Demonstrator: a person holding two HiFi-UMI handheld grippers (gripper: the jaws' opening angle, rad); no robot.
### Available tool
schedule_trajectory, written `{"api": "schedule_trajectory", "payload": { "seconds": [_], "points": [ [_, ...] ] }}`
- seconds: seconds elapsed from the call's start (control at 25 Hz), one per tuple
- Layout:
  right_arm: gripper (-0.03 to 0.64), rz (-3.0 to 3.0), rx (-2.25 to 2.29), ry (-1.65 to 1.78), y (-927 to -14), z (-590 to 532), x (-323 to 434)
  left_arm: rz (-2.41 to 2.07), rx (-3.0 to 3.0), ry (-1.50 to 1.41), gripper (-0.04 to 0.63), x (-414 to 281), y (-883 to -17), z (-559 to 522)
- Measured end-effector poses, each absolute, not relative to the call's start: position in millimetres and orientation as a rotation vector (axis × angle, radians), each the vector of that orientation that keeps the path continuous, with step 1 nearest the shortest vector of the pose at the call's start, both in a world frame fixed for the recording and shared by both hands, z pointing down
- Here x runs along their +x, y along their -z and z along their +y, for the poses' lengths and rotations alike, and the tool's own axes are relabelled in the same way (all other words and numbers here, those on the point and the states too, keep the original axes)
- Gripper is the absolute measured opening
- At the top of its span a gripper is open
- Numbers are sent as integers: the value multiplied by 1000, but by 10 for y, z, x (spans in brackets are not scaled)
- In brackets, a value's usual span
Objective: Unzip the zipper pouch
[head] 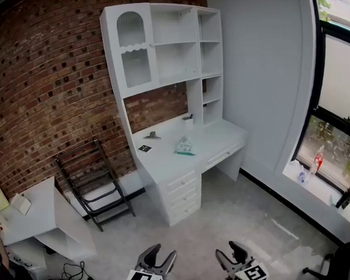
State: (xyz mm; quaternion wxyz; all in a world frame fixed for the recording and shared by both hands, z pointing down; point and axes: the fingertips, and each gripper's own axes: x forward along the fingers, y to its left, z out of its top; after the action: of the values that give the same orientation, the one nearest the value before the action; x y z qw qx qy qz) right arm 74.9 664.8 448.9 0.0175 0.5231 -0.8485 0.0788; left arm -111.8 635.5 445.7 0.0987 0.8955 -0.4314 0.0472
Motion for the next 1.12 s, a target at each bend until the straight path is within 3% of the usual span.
{"api": "schedule_trajectory", "payload": {
  "seconds": [0.16,0.28,0.4,0.56,0.92,1.12],
  "points": [
    [343,-2655,1567,-246,-4482,6634,681,-1232,2685,-85,315,-1032,-4325,6356],
    [461,-2677,1530,-274,-4497,6702,589,-1210,2712,-73,471,-1017,-4253,6436],
    [523,-2701,1505,-304,-4518,6663,543,-1196,2722,-103,546,-969,-4274,6444],
    [563,-2728,1502,-337,-4525,6600,551,-1161,2705,-150,568,-907,-4406,6412],
    [555,-2720,1489,-338,-4719,6239,724,-1145,2695,-67,566,-793,-4384,5925],
    [552,-2703,1488,-350,-4764,5693,774,-1191,2680,-208,565,-839,-4627,5411]
  ]
}}
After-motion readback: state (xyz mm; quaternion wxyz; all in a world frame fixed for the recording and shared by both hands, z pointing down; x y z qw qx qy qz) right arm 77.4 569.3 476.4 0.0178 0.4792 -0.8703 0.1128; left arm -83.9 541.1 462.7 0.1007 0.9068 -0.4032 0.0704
